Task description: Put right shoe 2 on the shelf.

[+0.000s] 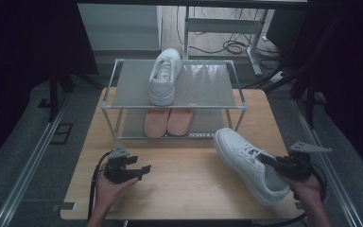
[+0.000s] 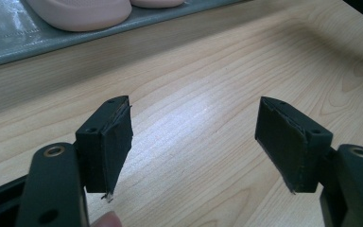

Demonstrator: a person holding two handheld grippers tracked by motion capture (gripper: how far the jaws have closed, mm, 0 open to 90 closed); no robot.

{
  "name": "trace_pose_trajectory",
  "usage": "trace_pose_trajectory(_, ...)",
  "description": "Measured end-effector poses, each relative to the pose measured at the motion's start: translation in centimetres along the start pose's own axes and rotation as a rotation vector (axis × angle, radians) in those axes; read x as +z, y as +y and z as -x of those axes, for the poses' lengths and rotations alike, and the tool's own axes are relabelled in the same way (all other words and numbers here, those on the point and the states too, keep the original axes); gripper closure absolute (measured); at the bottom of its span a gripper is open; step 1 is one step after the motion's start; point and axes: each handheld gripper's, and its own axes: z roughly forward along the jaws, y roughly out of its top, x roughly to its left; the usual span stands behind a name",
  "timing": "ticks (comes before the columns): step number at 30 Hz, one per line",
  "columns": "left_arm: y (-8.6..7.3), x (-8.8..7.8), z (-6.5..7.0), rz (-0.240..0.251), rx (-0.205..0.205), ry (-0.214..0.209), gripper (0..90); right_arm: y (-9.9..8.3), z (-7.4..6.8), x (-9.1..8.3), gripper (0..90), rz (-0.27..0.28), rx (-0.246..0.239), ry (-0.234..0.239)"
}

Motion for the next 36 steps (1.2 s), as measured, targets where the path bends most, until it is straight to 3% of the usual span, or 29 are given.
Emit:
trace_pose_trajectory(15, -0.1, 0.2, 0.2, -0.008, 0.008, -0.011, 28.6, 2.1, -2.9, 3.3, 84.0, 0.024, -0.021, 0.092)
trace_pose_trajectory(36, -0.1, 0.4, 0.3, -0.018, 0.003, -0.016, 28.6, 5.1, -5.1, 4.0, 84.0, 0.080, -0.010, 0.179)
